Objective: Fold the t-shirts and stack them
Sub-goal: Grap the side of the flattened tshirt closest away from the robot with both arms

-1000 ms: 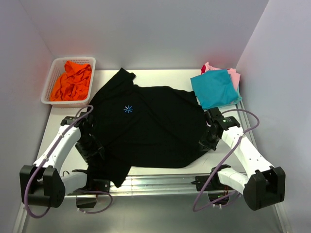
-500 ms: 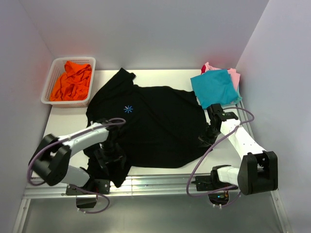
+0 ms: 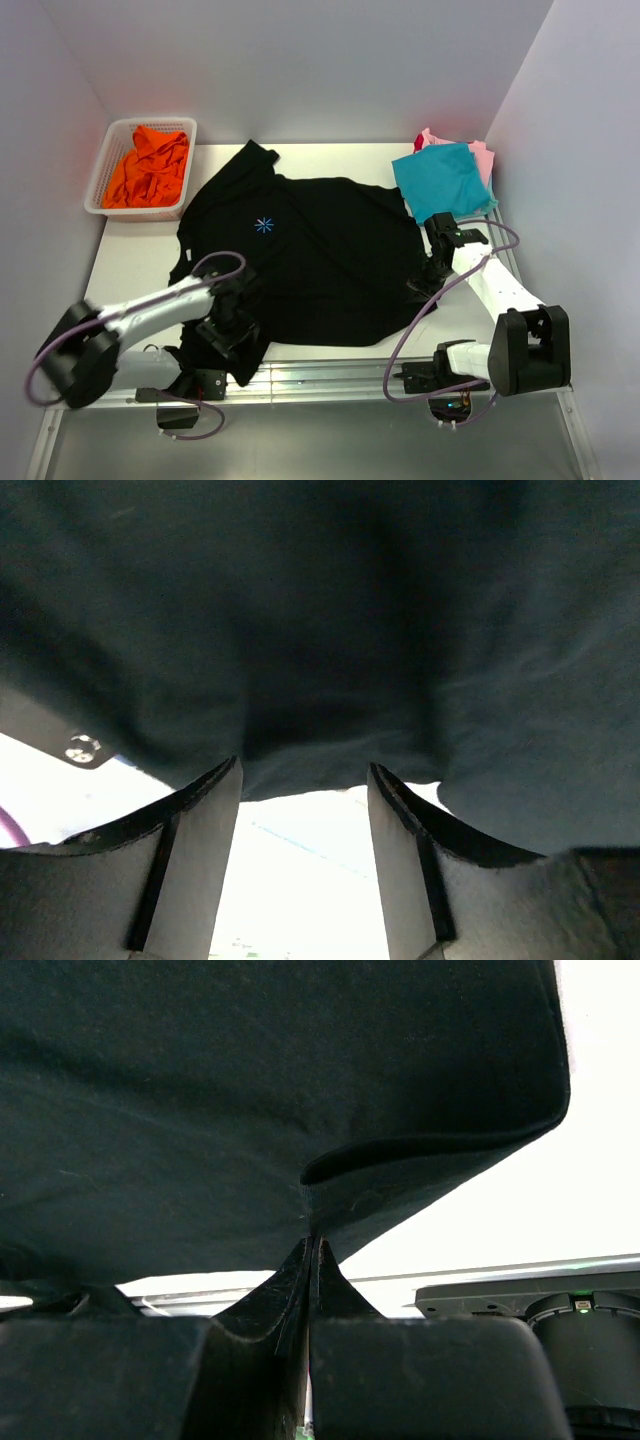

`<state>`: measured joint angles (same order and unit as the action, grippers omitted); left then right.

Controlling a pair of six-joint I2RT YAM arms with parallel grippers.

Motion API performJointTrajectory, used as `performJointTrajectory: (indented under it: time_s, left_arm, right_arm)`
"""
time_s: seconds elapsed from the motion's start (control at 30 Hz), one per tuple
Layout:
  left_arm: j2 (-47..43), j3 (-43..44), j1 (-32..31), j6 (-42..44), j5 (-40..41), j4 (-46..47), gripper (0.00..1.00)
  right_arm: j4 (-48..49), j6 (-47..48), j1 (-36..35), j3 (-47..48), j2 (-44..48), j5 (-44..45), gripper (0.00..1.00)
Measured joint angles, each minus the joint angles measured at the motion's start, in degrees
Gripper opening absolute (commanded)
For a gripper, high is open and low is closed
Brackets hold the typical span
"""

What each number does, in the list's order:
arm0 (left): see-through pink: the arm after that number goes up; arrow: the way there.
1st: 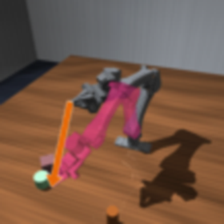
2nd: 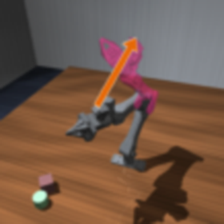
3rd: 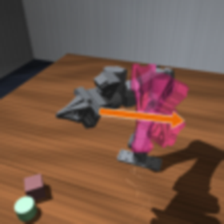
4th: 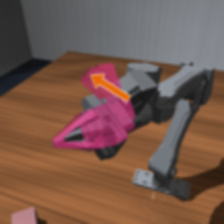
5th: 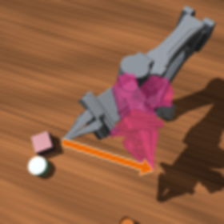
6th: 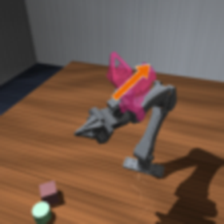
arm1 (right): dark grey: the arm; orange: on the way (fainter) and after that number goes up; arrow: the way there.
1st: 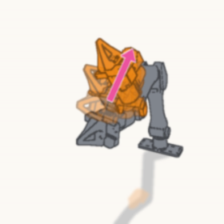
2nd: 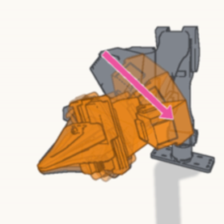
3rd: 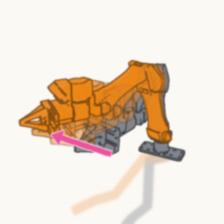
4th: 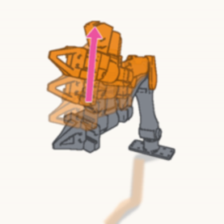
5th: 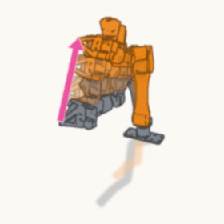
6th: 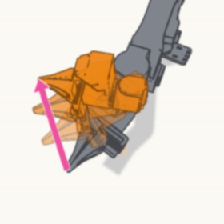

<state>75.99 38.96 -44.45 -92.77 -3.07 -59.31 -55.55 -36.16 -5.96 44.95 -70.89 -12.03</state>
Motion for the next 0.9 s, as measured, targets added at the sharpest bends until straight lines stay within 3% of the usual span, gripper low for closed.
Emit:
performJointTrajectory:
  time_s: [0.17,0.5,0.73,0.9]
  left_arm:
    - [-12.7,-9.3,-0.5,-7.5,-0.3,-0.5,0.58]
    - [-12.7,-10.2,-7.3,-14.8,-0.9,-1.6,0.54]
    - [-13.3,-0.5,-9.4,-16.7,3.1,-11.5,0.54]
    - [-11.1,2.8,-11.5,-17.0,4.1,-12.8,0.53]
  right_arm:
    - [0.0,0.1,0.0,0.0,-1.0,0.2,0.00]
    - [-0.1,0.1,-0.2,2.0,-2.5,1.0,0.00]
    - [-0.2,0.2,-0.8,2.1,-2.5,1.9,0.00]
    - [-0.2,0.3,-0.9,2.4,-2.6,2.1,0.00]
